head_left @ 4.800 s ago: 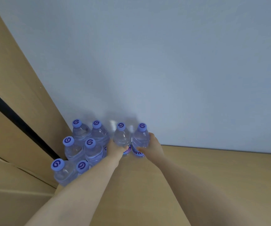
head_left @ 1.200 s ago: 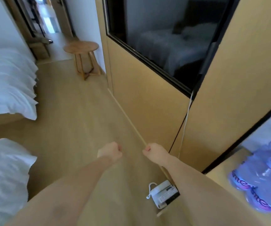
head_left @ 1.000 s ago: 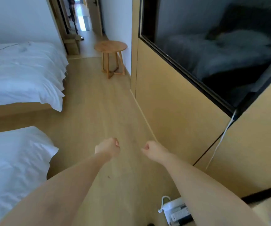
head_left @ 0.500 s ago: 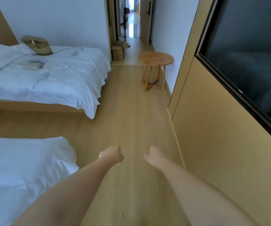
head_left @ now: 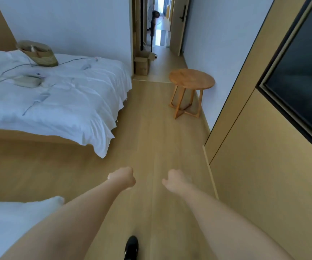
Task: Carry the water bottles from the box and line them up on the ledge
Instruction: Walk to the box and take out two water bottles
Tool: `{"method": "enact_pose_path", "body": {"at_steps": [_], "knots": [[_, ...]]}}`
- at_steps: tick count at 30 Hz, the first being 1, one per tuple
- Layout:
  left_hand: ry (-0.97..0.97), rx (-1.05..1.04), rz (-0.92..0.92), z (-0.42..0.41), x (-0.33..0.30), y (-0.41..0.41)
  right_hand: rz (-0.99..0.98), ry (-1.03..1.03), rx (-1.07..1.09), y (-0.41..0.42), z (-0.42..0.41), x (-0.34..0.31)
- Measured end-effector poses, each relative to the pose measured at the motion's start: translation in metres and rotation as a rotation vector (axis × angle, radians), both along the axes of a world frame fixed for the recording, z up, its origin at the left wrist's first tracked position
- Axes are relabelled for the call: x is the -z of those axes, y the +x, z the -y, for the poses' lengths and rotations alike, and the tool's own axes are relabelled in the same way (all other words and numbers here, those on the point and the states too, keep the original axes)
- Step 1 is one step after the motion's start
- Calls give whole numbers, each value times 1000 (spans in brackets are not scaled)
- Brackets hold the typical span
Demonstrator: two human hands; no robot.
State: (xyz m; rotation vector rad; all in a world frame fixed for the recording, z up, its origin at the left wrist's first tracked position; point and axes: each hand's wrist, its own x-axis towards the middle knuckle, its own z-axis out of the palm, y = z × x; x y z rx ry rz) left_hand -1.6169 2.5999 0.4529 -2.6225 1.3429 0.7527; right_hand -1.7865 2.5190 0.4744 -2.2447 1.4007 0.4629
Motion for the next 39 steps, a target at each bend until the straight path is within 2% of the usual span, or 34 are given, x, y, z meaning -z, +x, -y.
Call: {"method": "enact_pose_path", "body": {"at_steps": [7,15,20,25,31,39], "knots": [[-51,22,-35,140,-26,119,11,-39,52,113,139,-18],[-30,117,-51,302,-20,178,12,-39,85,189,293,-11],[-35,79,-54,422,-8,220,14,-43,78,233,418,2],[-54,18,-59,530,-20,267,21,-37,40,285,533,-10],[-55,-16,-74,641,-32,326,44,-27,-11,344,640,-18],[-47,64,-84,808,-15,415,65,-25,-6,435,794,1]]}}
